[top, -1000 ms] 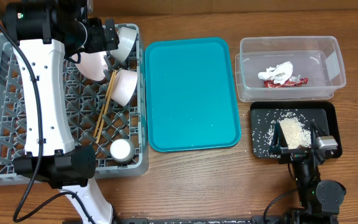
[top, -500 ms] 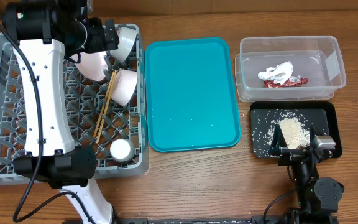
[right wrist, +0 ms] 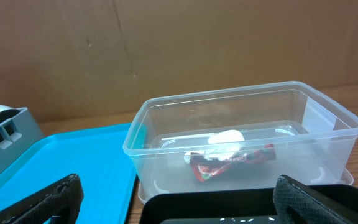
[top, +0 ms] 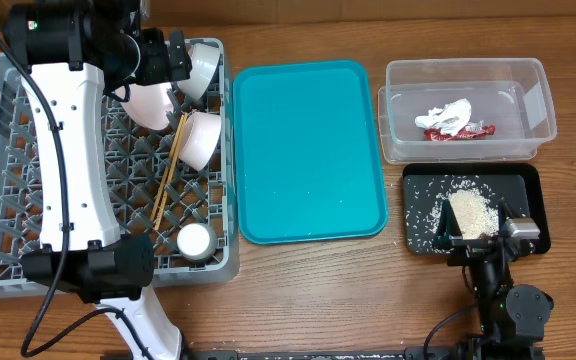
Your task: Sort waste into correct bins and load items into the dishwasher
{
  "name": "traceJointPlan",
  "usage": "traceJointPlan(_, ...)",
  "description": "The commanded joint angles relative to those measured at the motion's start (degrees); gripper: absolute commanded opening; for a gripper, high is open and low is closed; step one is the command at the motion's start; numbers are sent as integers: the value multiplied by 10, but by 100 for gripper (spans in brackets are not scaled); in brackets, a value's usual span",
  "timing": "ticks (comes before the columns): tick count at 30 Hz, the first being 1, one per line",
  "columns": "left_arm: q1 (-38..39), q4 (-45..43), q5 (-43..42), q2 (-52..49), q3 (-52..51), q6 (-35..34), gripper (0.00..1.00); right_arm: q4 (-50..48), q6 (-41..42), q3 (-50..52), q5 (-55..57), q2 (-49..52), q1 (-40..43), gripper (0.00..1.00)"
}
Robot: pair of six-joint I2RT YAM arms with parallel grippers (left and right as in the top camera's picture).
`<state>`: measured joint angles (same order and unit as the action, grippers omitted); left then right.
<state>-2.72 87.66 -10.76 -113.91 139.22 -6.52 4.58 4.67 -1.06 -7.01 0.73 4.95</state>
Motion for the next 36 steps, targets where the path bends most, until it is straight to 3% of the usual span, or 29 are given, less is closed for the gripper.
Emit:
traceJointPlan(1, 2, -4, -2, 3, 4, -8, 100, -3, -2, 6, 9, -6, 2, 100)
traceJointPlan(7, -3, -37, 13, 27, 4, -12, 100, -3, -2, 6, 9, -6, 2, 99)
traceJointPlan(14, 13, -247, 23, 151, -108, -12, 100, -3, -2, 6, 9, -6, 2, 100)
traceJointPlan(25, -19, -518, 54, 451, -544, 57, 100, -3, -2, 6, 9, -6, 2, 100)
traceJointPlan(36, -39, -890, 52, 768, -1055, 94, 100, -3, -2, 6, 9, -6, 2, 100)
